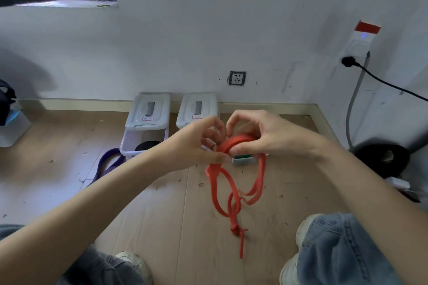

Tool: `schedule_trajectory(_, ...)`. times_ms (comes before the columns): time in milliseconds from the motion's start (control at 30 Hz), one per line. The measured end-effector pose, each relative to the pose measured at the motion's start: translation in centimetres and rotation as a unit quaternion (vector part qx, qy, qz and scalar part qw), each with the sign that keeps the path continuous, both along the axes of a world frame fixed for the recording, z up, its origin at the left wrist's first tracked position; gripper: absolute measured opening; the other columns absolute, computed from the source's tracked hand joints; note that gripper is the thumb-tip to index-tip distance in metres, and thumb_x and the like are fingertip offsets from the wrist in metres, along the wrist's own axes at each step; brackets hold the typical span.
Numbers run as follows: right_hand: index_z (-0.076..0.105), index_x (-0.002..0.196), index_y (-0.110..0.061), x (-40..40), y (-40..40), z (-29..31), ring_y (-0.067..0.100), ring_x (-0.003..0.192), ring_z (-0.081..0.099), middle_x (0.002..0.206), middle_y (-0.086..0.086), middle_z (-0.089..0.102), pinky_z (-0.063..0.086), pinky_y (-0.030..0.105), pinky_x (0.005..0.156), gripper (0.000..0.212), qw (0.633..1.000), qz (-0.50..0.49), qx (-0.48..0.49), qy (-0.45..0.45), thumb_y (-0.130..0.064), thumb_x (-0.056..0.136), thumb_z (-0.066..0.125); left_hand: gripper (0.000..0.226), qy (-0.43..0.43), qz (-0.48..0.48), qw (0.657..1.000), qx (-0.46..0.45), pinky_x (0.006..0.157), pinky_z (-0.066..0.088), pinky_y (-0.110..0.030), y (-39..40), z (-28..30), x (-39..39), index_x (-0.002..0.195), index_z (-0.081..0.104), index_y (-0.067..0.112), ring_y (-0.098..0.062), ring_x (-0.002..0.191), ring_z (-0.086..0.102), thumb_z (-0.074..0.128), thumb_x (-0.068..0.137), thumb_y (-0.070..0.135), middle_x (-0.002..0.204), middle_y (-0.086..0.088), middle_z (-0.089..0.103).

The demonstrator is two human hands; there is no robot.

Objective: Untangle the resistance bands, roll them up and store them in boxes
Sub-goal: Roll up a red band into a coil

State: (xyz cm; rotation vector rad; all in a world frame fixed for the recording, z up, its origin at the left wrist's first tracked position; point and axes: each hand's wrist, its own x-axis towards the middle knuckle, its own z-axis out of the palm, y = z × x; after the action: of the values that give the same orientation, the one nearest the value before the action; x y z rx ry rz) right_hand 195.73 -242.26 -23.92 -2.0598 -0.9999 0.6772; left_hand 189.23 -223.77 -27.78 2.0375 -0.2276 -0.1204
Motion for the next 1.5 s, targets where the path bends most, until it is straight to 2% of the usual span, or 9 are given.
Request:
schedule_trajectory(200,0.06,0.086,-0.018,0.4,-0.2,0.3,0.007,0.075,0.069,0.081,-0.002,0.073,0.053,0.017,0.069,0.018,0.989,-0.078,0.128,-0.007,-0.008,0.078,0.073,0.024,0.006,-0.043,0.991,0.126,0.081,0.052,-0.021,0.1,-1.3,-0.1,0.083,0.062,0.035,-0.009,0.082,0.065,0.068,0.083,0.012,0.084,0.008,0.068)
schedule_trajectory(333,0.055,0.086,-0.016,1.1,-1.5,0.8,0.013,0.068,0.068,0.077,0.002,0.072,0.053,0.02,0.065,0.022,0.997,-0.04,0.055,0.045,-0.011,0.076,0.075,0.008,-0.009,-0.019,0.995,0.098,0.076,0.051,-0.016,2.1,0.1,0.2,0.086,0.07,0.02,-0.006,0.076,0.066,0.072,0.079,0.017,0.079,0.005,0.07)
schedule_trajectory(467,0.048,0.097,-0.017,-0.3,0.1,-0.6,0.019,0.069,0.062,0.078,0.007,0.069,0.053,0.029,0.067,0.035,0.999,0.008,0.02,0.04,-0.017,0.075,0.076,0.014,0.002,-0.073,0.994,0.084,0.067,0.051,-0.012,0.8,0.6,-0.4,0.079,0.068,0.027,0.002,0.066,0.064,0.074,0.077,0.015,0.07,0.013,0.069)
schedule_trajectory(567,0.055,0.09,-0.013,-0.6,0.8,-0.7,0.009,0.064,0.056,0.069,-0.003,0.066,0.047,0.019,0.062,0.022,0.998,0.002,0.059,0.024,-0.011,0.079,0.073,0.015,0.001,-0.056,0.996,0.074,0.069,0.055,-0.02,0.4,0.0,-0.1,0.084,0.067,0.019,-0.009,0.068,0.065,0.07,0.08,0.006,0.073,0.003,0.067)
schedule_trajectory(667,0.059,0.088,-0.013,-0.1,0.2,-0.4,0.012,0.066,0.055,0.075,0.004,0.068,0.046,0.022,0.063,0.017,0.998,-0.008,0.055,-0.005,-0.015,0.079,0.073,0.019,0.029,-0.062,0.994,0.085,0.075,0.057,-0.027,1.1,-0.4,0.1,0.086,0.064,0.024,-0.02,0.075,0.068,0.067,0.082,0.005,0.079,-0.001,0.069)
schedule_trajectory(833,0.056,0.085,-0.012,0.6,-0.9,-0.2,0.012,0.059,0.056,0.071,0.004,0.066,0.046,0.021,0.056,0.02,0.999,0.002,0.018,0.027,-0.011,0.078,0.074,0.018,0.051,-0.062,0.99,0.116,0.074,0.056,-0.023,2.1,-0.9,0.2,0.085,0.064,0.029,-0.007,0.071,0.068,0.071,0.08,0.012,0.076,0.013,0.07)
schedule_trajectory(1000,0.052,0.088,-0.021,-0.3,0.3,-1.2,0.007,0.068,0.058,0.075,-0.005,0.064,0.047,0.02,0.065,0.03,0.999,0.027,0.0,0.021,-0.016,0.075,0.078,0.015,0.052,-0.076,0.993,0.075,0.074,0.056,-0.023,0.8,-0.5,0.0,0.088,0.066,0.021,-0.009,0.073,0.069,0.074,0.077,0.013,0.078,0.002,0.071)
schedule_trajectory(1267,0.069,0.087,-0.015,0.8,-0.5,-0.1,0.008,0.063,0.057,0.076,0.01,0.068,0.045,0.016,0.059,0.006,0.997,-0.025,0.067,-0.012,-0.016,0.081,0.07,0.014,0.068,-0.063,0.987,0.133,0.066,0.047,-0.013,1.8,-2.9,0.1,0.093,0.064,0.018,0.006,0.062,0.06,0.07,0.081,0.013,0.065,0.02,0.064)
schedule_trajectory(1500,0.056,0.077,-0.021,0.5,-0.5,-1.4,0.0,0.053,0.047,0.061,-0.01,0.06,0.038,0.013,0.057,0.022,0.999,-0.041,0.008,-0.021,-0.019,0.074,0.078,0.02,0.054,-0.029,0.995,0.074,0.069,0.051,-0.017,2.7,-2.7,0.4,0.081,0.065,0.03,-0.002,0.066,0.06,0.07,0.079,0.011,0.07,0.012,0.067)
